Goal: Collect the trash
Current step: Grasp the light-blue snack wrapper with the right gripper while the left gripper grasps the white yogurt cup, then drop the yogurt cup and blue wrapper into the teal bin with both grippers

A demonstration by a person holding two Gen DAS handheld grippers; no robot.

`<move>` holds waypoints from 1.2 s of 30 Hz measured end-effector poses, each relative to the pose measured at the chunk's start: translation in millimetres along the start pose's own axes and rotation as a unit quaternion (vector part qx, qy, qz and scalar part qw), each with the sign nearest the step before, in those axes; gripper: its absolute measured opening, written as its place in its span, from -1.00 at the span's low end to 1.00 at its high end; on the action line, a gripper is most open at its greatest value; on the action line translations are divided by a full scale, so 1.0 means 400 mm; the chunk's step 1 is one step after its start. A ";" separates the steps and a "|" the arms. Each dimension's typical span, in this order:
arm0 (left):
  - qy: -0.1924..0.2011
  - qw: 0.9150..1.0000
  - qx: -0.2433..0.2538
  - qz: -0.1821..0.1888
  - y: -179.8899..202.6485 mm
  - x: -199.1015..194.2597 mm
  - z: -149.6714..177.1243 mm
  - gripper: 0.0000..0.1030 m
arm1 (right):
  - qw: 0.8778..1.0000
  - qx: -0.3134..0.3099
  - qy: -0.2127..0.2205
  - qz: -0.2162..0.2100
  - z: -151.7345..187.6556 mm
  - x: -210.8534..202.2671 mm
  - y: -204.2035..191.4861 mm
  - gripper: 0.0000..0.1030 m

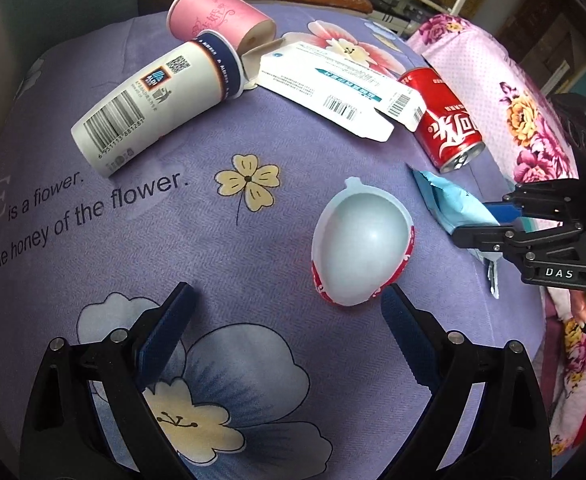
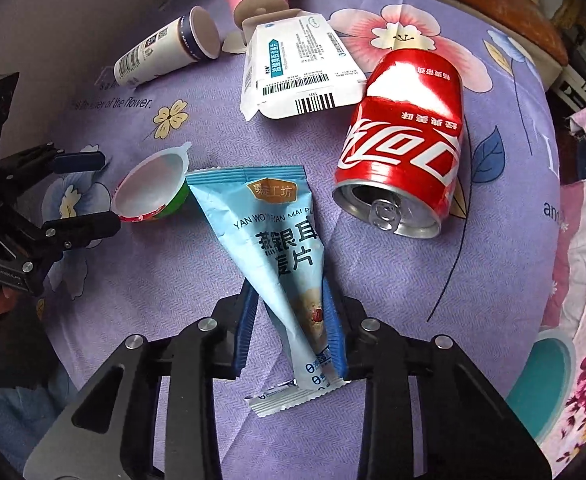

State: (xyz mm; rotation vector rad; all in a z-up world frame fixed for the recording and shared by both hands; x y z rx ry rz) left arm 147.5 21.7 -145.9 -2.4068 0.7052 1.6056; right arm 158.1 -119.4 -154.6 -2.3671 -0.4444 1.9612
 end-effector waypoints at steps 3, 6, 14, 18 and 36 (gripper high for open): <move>-0.006 0.999 0.032 -0.002 0.027 0.012 -0.022 0.83 | 0.999 0.046 0.018 -0.022 0.022 -0.030 0.020 -0.47; -0.015 0.998 0.056 0.002 0.050 0.032 -0.038 0.83 | 0.996 0.079 0.034 -0.031 0.041 -0.050 0.034 -0.47; -0.010 0.999 0.003 0.042 0.077 0.051 -0.053 0.83 | 0.990 0.125 0.054 -0.042 0.067 -0.065 0.080 -0.47; -0.008 1.000 -0.010 0.010 0.067 0.059 -0.066 0.71 | 0.987 0.135 0.070 -0.047 0.063 -0.080 0.089 -0.47; 0.018 1.000 -0.010 -0.014 0.139 0.006 -0.067 0.08 | 0.974 0.184 0.119 -0.063 0.102 -0.148 0.130 -0.47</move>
Point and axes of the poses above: each gripper's, at about its wrist camera, not at the fingertips, and x roughly the way its jaws point, y to its right, z to its underside, the point moved 10 cm from there along x, roughly the way its jaws point, and after that the axes turned 14 degrees about x, right-handed, at the moved point
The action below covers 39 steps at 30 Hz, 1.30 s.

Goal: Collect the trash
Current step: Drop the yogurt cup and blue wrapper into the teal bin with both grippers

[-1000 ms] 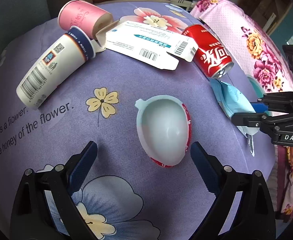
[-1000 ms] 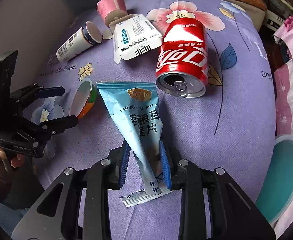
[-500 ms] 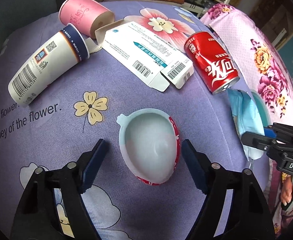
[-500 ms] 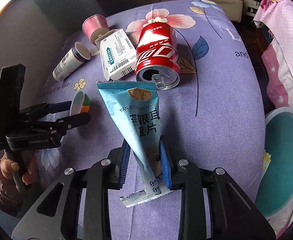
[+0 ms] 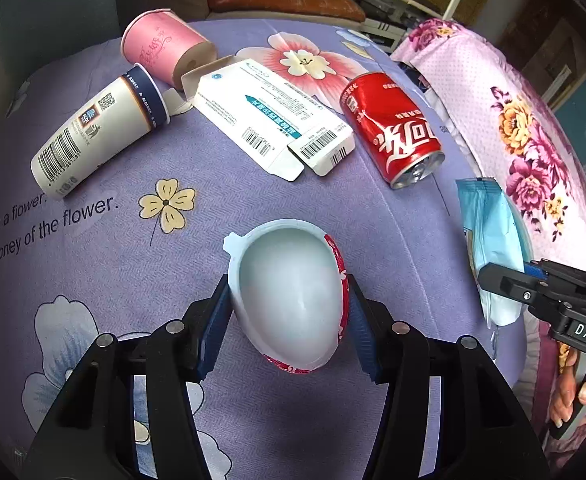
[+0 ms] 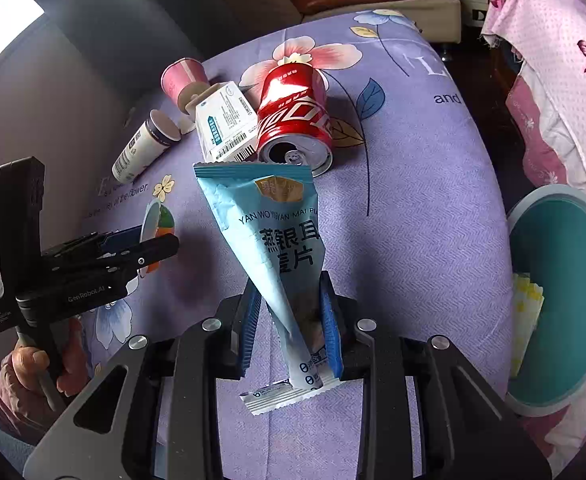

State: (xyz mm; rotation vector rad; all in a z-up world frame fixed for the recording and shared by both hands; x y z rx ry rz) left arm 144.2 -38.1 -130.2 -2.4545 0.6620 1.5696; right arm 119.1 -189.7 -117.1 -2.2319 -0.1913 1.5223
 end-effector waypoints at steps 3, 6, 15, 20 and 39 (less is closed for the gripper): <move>0.001 1.000 0.013 0.002 0.038 -0.010 -0.001 0.08 | 1.000 0.012 0.017 0.000 0.004 -0.034 0.027 -0.47; 0.003 0.999 0.033 0.001 0.085 -0.018 -0.009 0.08 | 0.999 0.028 0.031 0.001 0.011 -0.066 0.062 -0.47; 0.009 0.995 0.099 0.005 0.256 -0.028 -0.049 0.08 | 0.993 0.079 0.088 0.004 0.018 -0.183 0.192 -0.47; 0.011 0.991 0.136 0.008 0.358 -0.023 -0.078 0.08 | 0.988 0.102 0.119 0.005 0.016 -0.243 0.265 -0.47; -0.023 0.977 0.206 0.049 0.665 0.085 -0.149 0.08 | 0.961 0.193 0.192 0.047 0.032 -0.398 0.580 -0.47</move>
Point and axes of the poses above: each gripper's, at about its wrist camera, not at the fingertips, and x roughly the way its jaws point, y to its right, z to its underside, the point moved 10 cm from there along x, roughly the way its jaws point, and after that the axes turned 14 degrees about x, right-handed, at the moved point
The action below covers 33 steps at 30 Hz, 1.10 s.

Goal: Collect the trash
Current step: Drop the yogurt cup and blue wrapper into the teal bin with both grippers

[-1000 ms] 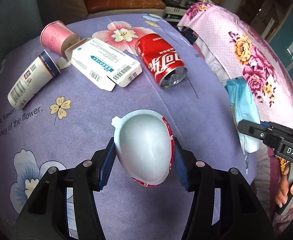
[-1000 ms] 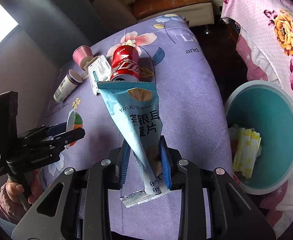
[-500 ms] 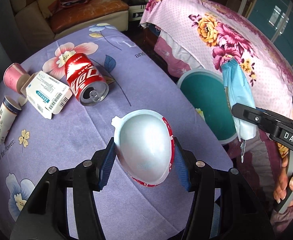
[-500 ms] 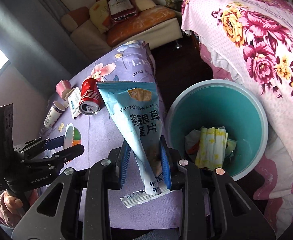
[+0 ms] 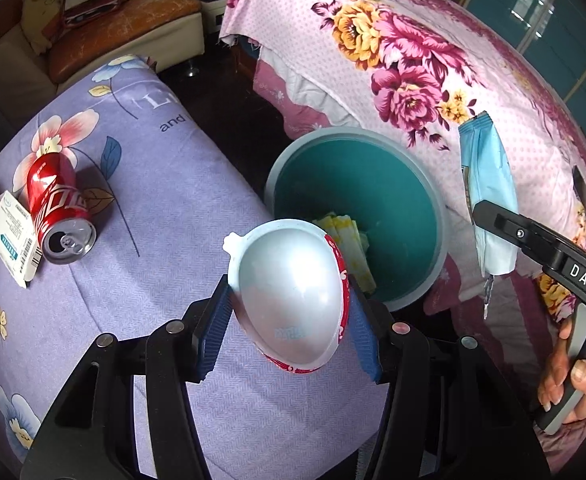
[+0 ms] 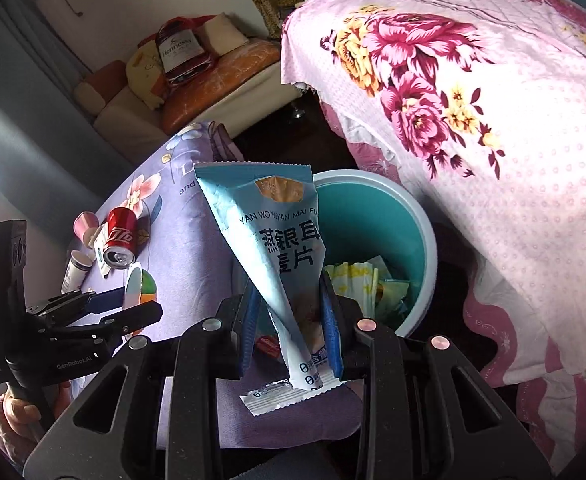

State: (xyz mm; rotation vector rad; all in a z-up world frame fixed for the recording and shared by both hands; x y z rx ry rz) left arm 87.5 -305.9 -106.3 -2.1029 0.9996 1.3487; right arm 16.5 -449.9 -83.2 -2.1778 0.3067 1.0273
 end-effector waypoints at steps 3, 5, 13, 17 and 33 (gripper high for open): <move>-0.003 1.000 0.014 0.005 0.035 0.022 -0.030 0.08 | 1.000 0.008 0.004 0.006 -0.018 -0.003 0.029 -0.47; -0.006 1.000 0.020 0.009 0.053 0.036 -0.044 0.08 | 1.000 0.012 0.006 0.009 -0.028 -0.003 0.045 -0.47; -0.018 0.999 0.036 0.019 0.091 0.088 -0.076 0.09 | 1.000 0.023 0.003 0.020 -0.043 0.014 0.078 -0.47; -0.022 0.999 0.041 0.022 0.099 0.104 -0.084 0.09 | 0.999 0.024 0.001 0.023 -0.046 0.023 0.082 -0.47; -0.020 0.999 0.037 0.022 0.086 0.120 -0.074 0.62 | 0.999 0.018 -0.010 0.035 -0.046 0.051 0.068 -0.47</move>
Point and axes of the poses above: each gripper's, at about its wrist camera, not at the fingertips, and x roughly the way its jaws point, y to its right, z to its underside, the point moved 10 cm from there along x, roughly the way its jaws point, and after that the axes turned 14 degrees about x, right-handed, at the moved point
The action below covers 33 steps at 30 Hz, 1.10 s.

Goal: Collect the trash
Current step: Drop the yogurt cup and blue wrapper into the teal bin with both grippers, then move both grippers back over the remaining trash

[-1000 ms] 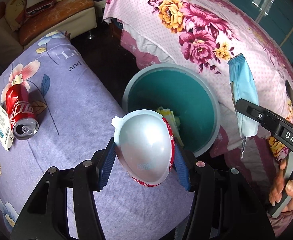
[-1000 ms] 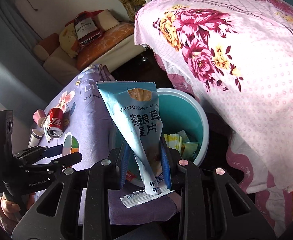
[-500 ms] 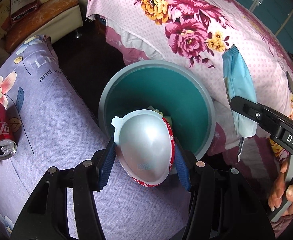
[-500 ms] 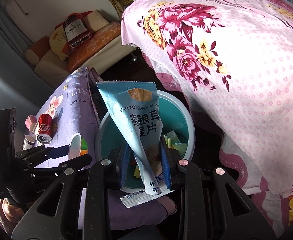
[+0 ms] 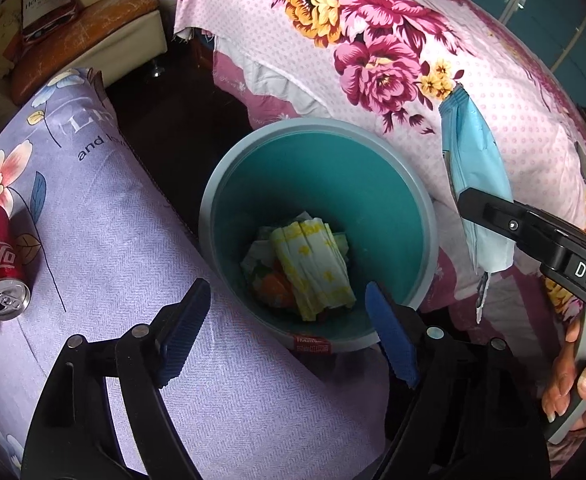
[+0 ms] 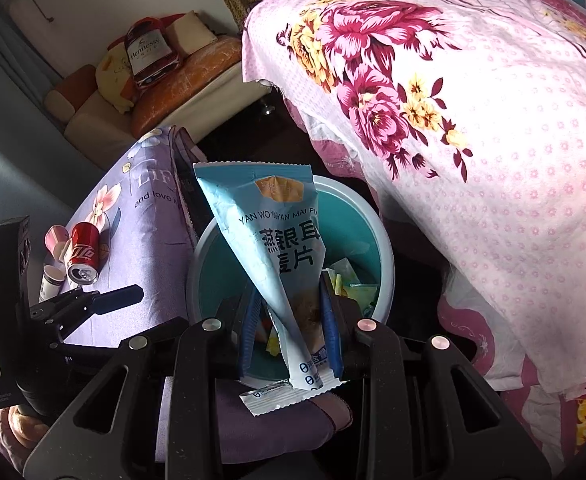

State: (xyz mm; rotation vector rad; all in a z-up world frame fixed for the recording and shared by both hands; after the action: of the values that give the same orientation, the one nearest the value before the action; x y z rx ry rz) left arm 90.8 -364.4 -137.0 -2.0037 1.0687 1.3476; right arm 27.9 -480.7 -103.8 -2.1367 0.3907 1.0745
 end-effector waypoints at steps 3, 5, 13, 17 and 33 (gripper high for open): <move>0.003 1.000 -0.013 0.007 -0.012 -0.006 0.009 0.74 | 1.000 -0.002 -0.001 0.003 0.002 0.002 -0.003 -0.47; 0.001 1.000 -0.022 0.016 -0.018 -0.007 0.017 0.75 | 1.000 -0.003 -0.004 0.005 0.004 0.007 -0.006 -0.47; -0.007 0.998 -0.056 0.020 -0.061 -0.008 0.062 0.76 | 1.000 -0.011 -0.016 0.020 0.018 0.031 -0.022 -0.26; -0.006 0.997 -0.072 0.033 -0.075 -0.013 0.079 0.76 | 0.999 -0.010 -0.020 0.022 0.024 0.034 -0.035 0.17; 0.011 0.993 -0.120 0.017 -0.187 -0.091 0.165 0.84 | 0.998 -0.039 -0.044 0.032 0.081 0.036 -0.143 0.51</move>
State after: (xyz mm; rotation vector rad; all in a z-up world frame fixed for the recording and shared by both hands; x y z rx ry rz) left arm 109.7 -260.1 -130.9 -2.1849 0.9953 1.5380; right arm 49.1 -416.7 -102.4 -2.1486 0.3827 1.2349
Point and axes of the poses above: each gripper's, at about its wrist camera, not at the fingertips, and x roughly the way its jaws point, y to its right, z to its underside, the point moved 10 cm from there along x, roughly the way its jaws point, and after that the axes turned 14 degrees about x, right-handed, at the moved point
